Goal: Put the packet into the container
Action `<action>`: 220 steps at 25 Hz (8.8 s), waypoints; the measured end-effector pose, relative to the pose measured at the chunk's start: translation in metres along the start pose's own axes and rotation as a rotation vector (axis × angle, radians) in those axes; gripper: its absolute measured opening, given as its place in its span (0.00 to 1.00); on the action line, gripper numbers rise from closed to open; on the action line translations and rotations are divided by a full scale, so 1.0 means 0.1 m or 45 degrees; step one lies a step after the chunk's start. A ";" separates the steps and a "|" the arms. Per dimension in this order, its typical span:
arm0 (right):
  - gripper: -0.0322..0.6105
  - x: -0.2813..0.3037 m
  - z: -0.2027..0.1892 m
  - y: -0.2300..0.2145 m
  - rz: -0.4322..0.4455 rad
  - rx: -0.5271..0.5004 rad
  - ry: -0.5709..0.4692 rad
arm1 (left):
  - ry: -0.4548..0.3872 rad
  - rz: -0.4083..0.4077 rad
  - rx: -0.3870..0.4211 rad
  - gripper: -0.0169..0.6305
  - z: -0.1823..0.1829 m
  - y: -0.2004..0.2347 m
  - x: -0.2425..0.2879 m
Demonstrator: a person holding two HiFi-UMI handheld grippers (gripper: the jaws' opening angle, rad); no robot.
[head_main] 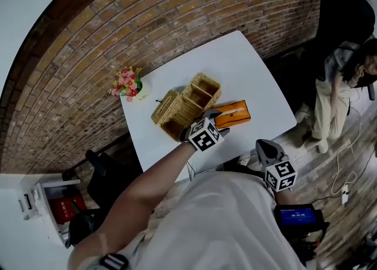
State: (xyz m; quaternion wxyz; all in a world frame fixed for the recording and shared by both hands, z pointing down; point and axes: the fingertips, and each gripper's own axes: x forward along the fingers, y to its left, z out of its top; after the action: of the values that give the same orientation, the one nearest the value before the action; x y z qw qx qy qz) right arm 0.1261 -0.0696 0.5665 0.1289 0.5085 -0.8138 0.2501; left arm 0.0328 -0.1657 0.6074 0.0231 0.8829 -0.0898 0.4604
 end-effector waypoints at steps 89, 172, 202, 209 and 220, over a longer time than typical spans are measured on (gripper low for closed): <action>0.07 0.77 0.23 0.20 0.381 -0.126 0.120 | 0.075 0.123 -0.541 0.59 -0.45 0.23 -0.91; 0.07 1.32 0.39 0.15 0.457 -0.154 0.216 | 0.244 0.407 -0.600 0.59 -1.45 0.98 -1.05; 0.07 0.98 0.94 1.09 0.639 -0.274 -0.021 | -0.655 0.636 -0.913 0.04 -1.02 -0.04 -1.79; 0.07 0.96 0.86 1.13 0.610 -0.265 -0.014 | -0.678 0.620 -0.890 0.04 -1.05 -0.09 -1.82; 0.07 1.02 0.86 1.26 0.617 -0.293 0.001 | -0.684 0.610 -0.859 0.04 -1.09 -0.04 -1.86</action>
State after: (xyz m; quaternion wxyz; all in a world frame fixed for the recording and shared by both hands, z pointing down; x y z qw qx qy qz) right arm -0.0284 -0.1482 0.5067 0.1225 0.2808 -0.9348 0.1795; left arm -0.1585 -0.1231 0.5180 0.1773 0.8682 -0.4370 0.1543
